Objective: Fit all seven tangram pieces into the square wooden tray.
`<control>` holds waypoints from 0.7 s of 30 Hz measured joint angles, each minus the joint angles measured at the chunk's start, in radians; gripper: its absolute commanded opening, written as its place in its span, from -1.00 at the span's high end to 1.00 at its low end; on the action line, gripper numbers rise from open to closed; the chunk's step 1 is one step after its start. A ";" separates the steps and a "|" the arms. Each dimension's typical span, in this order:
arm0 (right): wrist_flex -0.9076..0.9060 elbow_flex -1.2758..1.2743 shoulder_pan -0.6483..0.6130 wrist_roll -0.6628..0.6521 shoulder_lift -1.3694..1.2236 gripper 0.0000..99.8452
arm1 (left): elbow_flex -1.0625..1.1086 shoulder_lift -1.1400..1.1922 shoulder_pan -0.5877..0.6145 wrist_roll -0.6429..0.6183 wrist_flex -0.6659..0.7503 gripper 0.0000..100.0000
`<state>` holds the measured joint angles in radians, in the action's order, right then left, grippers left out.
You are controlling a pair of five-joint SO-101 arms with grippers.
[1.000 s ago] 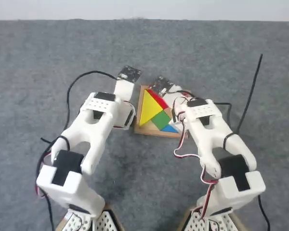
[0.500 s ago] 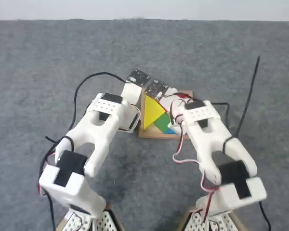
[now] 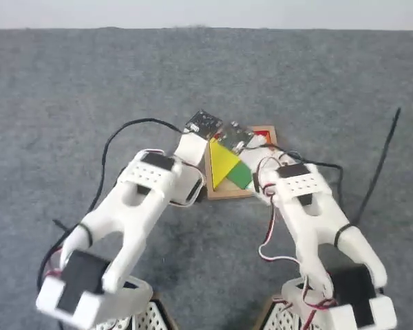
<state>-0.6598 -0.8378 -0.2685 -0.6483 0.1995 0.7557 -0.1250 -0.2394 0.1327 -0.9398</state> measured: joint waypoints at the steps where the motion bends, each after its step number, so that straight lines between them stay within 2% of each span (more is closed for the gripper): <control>1: 0.003 0.015 0.020 0.014 -0.018 0.98 | 0.006 -0.018 0.000 0.002 0.003 0.60; 11: -0.025 0.272 0.055 0.057 -0.333 0.98 | 0.008 -0.038 -0.003 0.009 0.071 0.56; 17: -0.075 0.310 0.066 0.054 -0.342 0.98 | 0.014 -0.038 -0.040 0.011 0.080 0.56; 21: -0.064 0.305 0.158 0.146 -0.270 0.98 | 0.014 -0.038 -0.038 0.008 0.098 0.56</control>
<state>-0.7242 -0.5324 -0.1105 -0.5025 -0.0706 0.7695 -0.1634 -0.2777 0.1404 -0.8416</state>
